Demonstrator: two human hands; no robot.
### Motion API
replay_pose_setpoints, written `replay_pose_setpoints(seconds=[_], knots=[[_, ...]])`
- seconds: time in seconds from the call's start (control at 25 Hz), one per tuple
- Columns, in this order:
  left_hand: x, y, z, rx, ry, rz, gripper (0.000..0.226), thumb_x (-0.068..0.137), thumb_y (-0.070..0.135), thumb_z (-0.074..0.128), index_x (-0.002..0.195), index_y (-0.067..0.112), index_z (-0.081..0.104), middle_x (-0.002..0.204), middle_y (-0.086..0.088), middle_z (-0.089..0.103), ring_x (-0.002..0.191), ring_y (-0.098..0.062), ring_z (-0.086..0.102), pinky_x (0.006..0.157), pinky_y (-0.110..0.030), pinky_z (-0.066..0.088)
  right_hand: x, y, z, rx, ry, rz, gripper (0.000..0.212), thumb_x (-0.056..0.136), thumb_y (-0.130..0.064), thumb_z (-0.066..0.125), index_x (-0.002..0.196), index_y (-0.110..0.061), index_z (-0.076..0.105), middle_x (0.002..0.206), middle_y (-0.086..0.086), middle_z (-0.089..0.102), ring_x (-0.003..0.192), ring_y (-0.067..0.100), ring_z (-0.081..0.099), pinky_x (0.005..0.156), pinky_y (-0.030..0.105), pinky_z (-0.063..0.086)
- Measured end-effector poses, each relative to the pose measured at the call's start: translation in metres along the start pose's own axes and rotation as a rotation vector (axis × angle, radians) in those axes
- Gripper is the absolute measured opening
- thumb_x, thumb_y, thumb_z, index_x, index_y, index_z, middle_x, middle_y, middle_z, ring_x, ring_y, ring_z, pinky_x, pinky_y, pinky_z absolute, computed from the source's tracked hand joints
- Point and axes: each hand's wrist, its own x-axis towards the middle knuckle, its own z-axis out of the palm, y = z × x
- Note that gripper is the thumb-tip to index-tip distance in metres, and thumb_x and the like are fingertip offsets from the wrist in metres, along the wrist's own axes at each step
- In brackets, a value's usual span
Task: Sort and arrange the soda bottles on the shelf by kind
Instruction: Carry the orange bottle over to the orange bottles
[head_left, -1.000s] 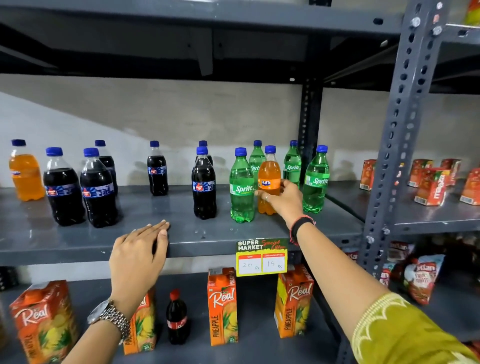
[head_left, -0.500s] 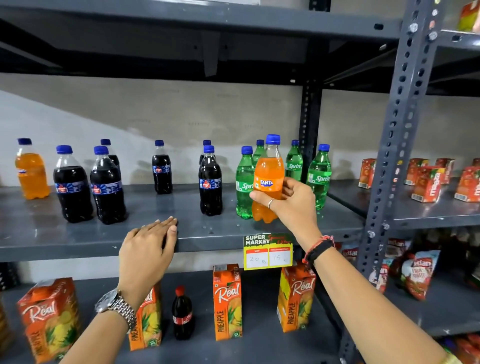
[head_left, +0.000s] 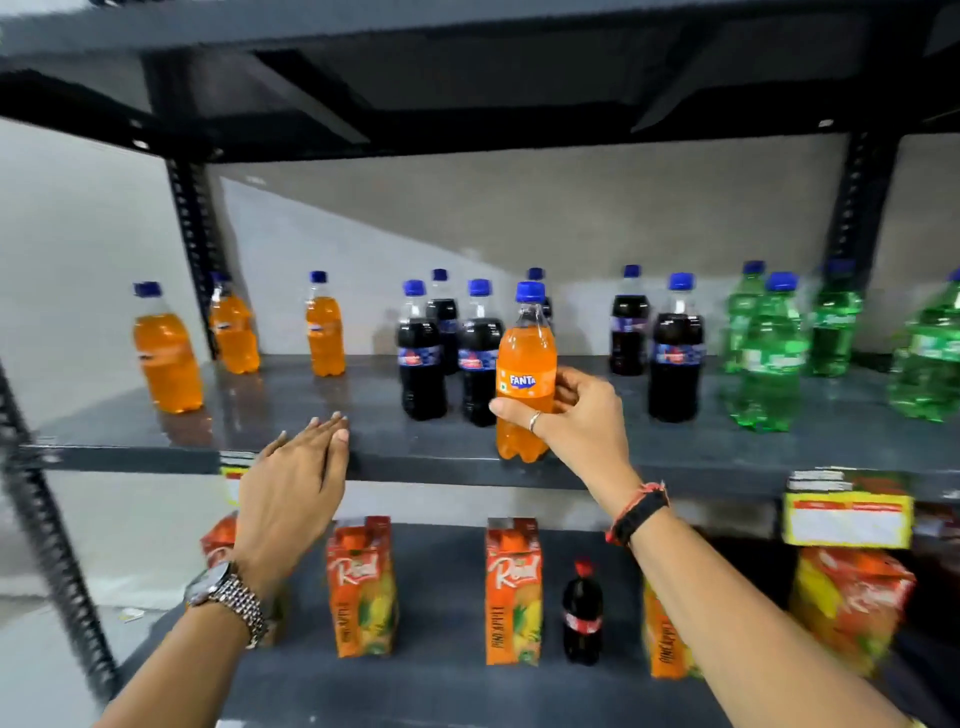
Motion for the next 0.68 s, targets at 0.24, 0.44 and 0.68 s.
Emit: replay_pose_setpoints(seconds=[0.24, 0.44, 0.68], knots=[[0.019, -0.146, -0.013, 0.032, -0.087, -0.031, 0.036, 0.095, 0.024, 0.038, 0.111, 0.008, 0.066, 0.113, -0.015, 0.069, 0.107, -0.033, 0.063, 0.091, -0.046, 0.047, 0.016, -0.023, 0.158, 0.125, -0.079, 0.016, 0.029, 0.057, -0.023, 0.087, 0.078, -0.027, 0.066, 0.081, -0.011, 0.073, 0.076, 0.002, 0.070, 0.073, 0.019, 0.055], [0.042, -0.220, -0.013, -0.072, -0.053, -0.065, 0.042, 0.096, 0.033, 0.033, 0.098, 0.012, 0.070, 0.097, -0.015, 0.074, 0.092, -0.037, 0.066, 0.072, -0.042, 0.050, 0.047, -0.031, 0.247, 0.131, -0.112, 0.086, 0.031, 0.059, -0.028, 0.085, 0.080, -0.030, 0.062, 0.082, -0.014, 0.069, 0.081, 0.004, 0.068, 0.074, 0.021, 0.053], [0.072, -0.256, -0.018, -0.514, 0.106, -0.415, 0.037, 0.078, 0.051, 0.061, 0.092, 0.018, 0.057, 0.090, 0.001, 0.067, 0.086, -0.018, 0.063, 0.077, -0.038, 0.051, 0.074, -0.021, 0.297, 0.040, -0.138, 0.137, 0.049, 0.059, -0.037, 0.084, 0.101, -0.023, 0.063, 0.105, 0.000, 0.071, 0.096, 0.016, 0.065, 0.091, 0.038, 0.052]])
